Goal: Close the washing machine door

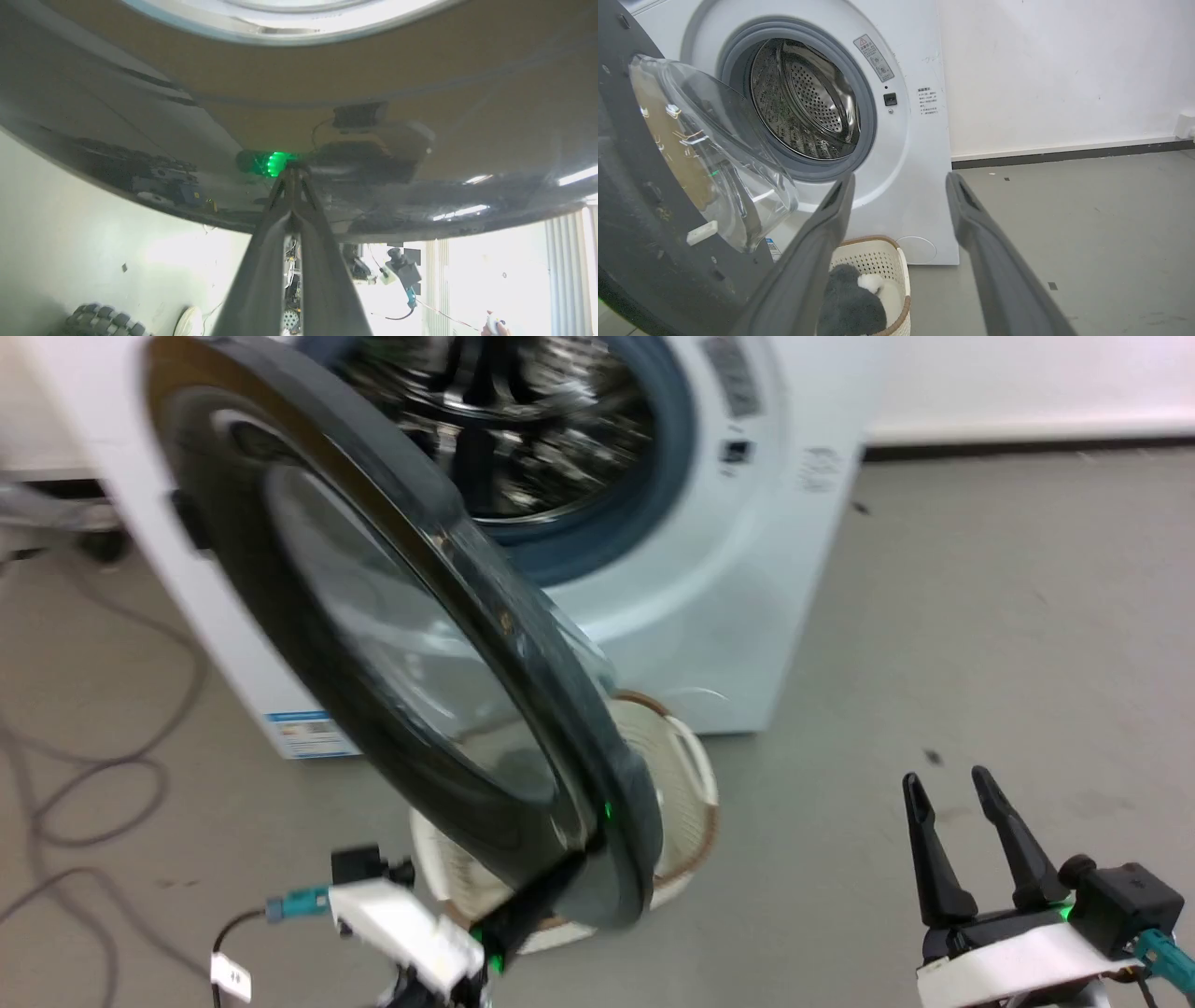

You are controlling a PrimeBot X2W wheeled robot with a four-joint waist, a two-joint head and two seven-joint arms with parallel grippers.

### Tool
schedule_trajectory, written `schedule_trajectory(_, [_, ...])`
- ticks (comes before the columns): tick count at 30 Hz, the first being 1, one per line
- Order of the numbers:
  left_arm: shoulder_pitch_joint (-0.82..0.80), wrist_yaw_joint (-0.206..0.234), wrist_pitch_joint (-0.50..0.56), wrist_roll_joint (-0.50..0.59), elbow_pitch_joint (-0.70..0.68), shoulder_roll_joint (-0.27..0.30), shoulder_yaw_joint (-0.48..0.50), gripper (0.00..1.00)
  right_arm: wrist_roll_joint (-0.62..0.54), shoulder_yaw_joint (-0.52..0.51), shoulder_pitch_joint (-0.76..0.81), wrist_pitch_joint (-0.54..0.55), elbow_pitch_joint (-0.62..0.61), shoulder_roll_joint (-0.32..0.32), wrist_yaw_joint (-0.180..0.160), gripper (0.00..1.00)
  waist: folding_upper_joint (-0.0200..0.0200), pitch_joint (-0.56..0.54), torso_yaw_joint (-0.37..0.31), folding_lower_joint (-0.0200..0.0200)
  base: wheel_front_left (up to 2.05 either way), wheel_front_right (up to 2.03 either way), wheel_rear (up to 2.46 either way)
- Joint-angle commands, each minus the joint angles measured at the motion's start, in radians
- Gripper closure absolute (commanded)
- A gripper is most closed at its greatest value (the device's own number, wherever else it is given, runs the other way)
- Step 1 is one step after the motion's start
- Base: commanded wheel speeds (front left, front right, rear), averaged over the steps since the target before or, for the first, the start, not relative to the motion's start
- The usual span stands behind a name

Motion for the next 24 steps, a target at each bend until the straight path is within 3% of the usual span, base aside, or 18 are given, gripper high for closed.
schedule_trajectory(1, [-0.035, -0.009, -0.020, -0.007, 0.010, 0.000, -0.004, 1.00, 0.008, -0.001, -0.015, -0.004, -0.003, -0.004, 0.001, 0.00, 0.0000, 0.045, -0.065, 0.0000, 0.00, 0.00, 0.00])
schedule_trajectory(13, [-0.334, -0.039, -0.331, -0.049, 0.204, 0.000, -0.085, 1.00, 0.022, 0.017, -0.047, -0.007, 0.008, 0.013, 0.001, 0.00, 0.0000, 0.110, -0.244, 0.0000, 0.00, 0.00, 0.00])
schedule_trajectory(18, [-0.447, -0.028, -0.464, -0.061, 0.318, 0.000, -0.107, 1.00, 0.027, 0.024, -0.049, -0.007, 0.009, 0.024, 0.001, 0.00, 0.0000, 0.119, -0.283, 0.0000, 0.00, 0.00, 0.00])
schedule_trajectory(24, [-0.524, -0.047, -0.551, -0.080, 0.424, 0.000, -0.149, 1.00, 0.027, 0.024, -0.048, -0.007, 0.009, 0.034, 0.001, 0.00, 0.0000, 0.120, -0.293, 0.0000, 0.00, 0.00, 0.00])
